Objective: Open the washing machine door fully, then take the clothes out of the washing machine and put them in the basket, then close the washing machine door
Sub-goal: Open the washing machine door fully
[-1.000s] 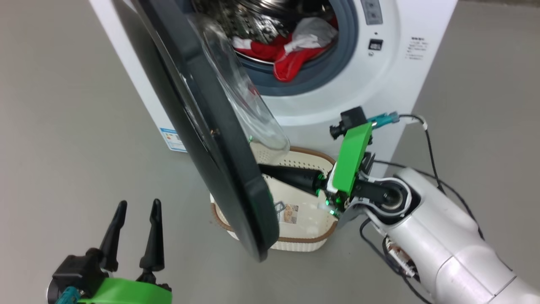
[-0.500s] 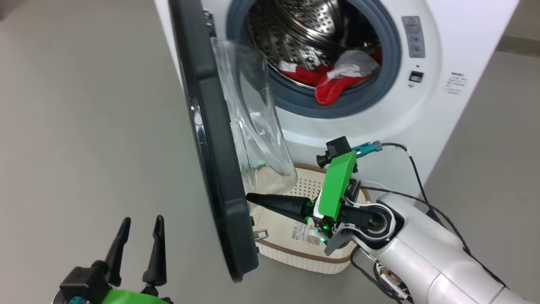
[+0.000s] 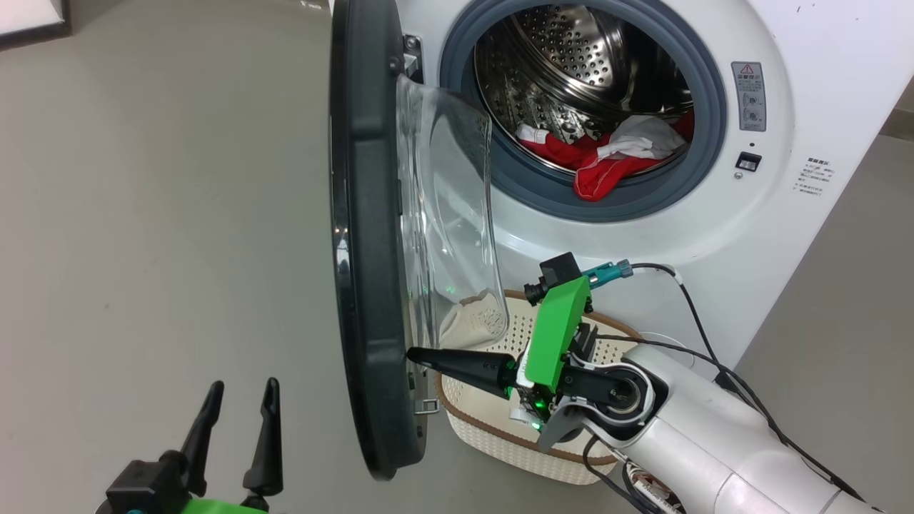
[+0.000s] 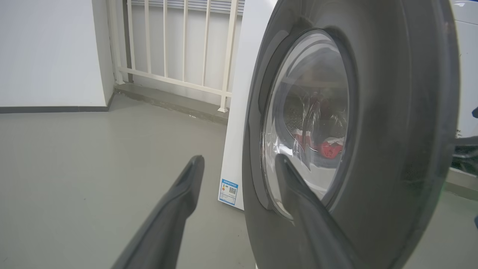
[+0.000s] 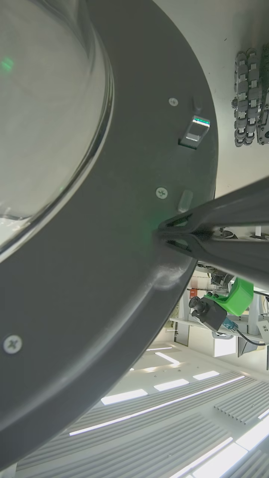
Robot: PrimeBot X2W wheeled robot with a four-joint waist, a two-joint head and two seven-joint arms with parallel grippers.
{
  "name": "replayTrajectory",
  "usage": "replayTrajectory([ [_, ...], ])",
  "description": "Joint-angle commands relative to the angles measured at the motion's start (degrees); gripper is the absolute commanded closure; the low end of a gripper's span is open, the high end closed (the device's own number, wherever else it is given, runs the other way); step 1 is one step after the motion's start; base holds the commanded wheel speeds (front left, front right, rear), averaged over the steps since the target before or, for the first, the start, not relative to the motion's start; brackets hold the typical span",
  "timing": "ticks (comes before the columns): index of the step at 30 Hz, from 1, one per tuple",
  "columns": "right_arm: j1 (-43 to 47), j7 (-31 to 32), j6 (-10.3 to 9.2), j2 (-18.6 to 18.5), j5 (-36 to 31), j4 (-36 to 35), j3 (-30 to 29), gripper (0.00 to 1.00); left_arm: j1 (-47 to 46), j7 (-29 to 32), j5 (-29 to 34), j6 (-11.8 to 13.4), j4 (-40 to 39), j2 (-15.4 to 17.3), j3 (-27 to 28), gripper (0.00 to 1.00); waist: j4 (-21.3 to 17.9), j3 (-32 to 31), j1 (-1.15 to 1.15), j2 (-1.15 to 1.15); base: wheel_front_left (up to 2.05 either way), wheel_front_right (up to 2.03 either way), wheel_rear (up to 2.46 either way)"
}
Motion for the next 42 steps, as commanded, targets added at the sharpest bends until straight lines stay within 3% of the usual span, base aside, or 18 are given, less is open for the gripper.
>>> replayTrajectory([
  [1, -1.14, -0.58, 0.31, 1.55, 0.47, -1.12, 0.23, 1.00, -0.99, -0.45, 0.19, -0.55, -1.41, 0.76, 1.97, 0.00, 0.01, 0.02, 0.00, 0.00, 0.00, 0.00, 0.00],
  [9, -1.06, -2.94, 0.31, 1.55, 0.19, -0.05, 0.08, 1.00, -0.70, -0.45, 0.42, -0.54, -1.08, 0.76, 2.32, 0.00, -0.40, -0.66, 0.00, 0.00, 0.00, 0.00, 0.00],
  [10, -0.93, -3.91, 0.31, 1.55, -0.12, 0.25, -0.29, 0.75, -0.70, -0.45, 0.44, -0.55, -0.97, 0.76, 2.34, 0.00, -0.48, -0.76, 0.00, 0.00, 0.00, 0.00, 0.00],
  [11, -0.73, -4.60, 0.31, 1.55, -0.45, 0.41, -0.63, 0.58, -0.71, -0.45, 0.44, -0.56, -0.88, 0.76, 2.34, 0.00, -0.56, -0.88, 0.00, 0.00, 0.00, 0.00, 0.00],
  [12, -0.46, -5.25, 0.31, 1.55, -0.98, 0.46, -1.00, 0.50, -0.67, -0.45, 0.42, -0.56, -0.81, 0.76, 2.40, 0.00, -0.69, -0.96, 0.00, 0.00, 0.00, 0.00, 0.00],
  [13, -0.19, -6.14, 0.31, 1.55, -1.80, 0.64, -1.43, 0.09, -0.62, -0.45, 0.40, -0.52, -0.77, 0.76, 2.49, 0.00, -0.86, -0.96, 0.00, 0.00, 0.00, 0.00, 0.00],
  [14, 0.11, -6.98, 0.31, 1.55, -2.84, 0.79, -1.85, 0.00, -0.57, -0.45, 0.37, -0.49, -0.76, 0.76, 2.59, 0.00, -1.04, -0.96, 0.00, 0.00, 0.00, 0.00, 0.00],
  [19, 2.48, -14.78, 0.31, -0.86, -12.57, 0.18, -3.63, 0.00, -0.37, -0.45, 0.15, -0.26, -0.97, 0.85, 3.53, 0.00, -2.63, -0.77, 0.00, 0.00, 0.00, 0.00, 0.00],
  [26, 4.36, -29.23, 0.31, -4.38, -26.45, 0.99, -1.00, 0.00, 0.52, -0.45, 0.00, 0.15, -1.65, 0.84, 4.34, 0.00, -4.47, -0.68, 0.00, 0.00, 0.00, 0.00, 0.00],
  [31, 5.50, -36.90, 0.31, -5.18, -30.94, 3.11, -0.01, 0.00, 0.98, -0.45, -0.08, 0.43, -1.87, 0.83, 4.41, 0.00, -5.06, -0.97, 0.00, 0.00, 0.00, 0.00, 0.00],
  [36, 6.10, -42.79, 0.31, -5.89, -40.07, 8.96, 1.07, 0.00, 1.25, -0.45, -0.11, 0.78, -2.20, 0.82, 4.17, 0.00, -5.31, -1.34, 0.00, 0.00, 0.00, 0.00, 0.00],
  [42, 9.69, -43.08, 0.31, -3.31, -54.54, 10.09, -13.54, 0.00, 1.90, -0.45, -0.17, 1.05, -3.23, 0.86, 4.50, 0.00, -5.74, -1.47, 0.00, 0.00, 0.00, 0.00, 0.00],
])
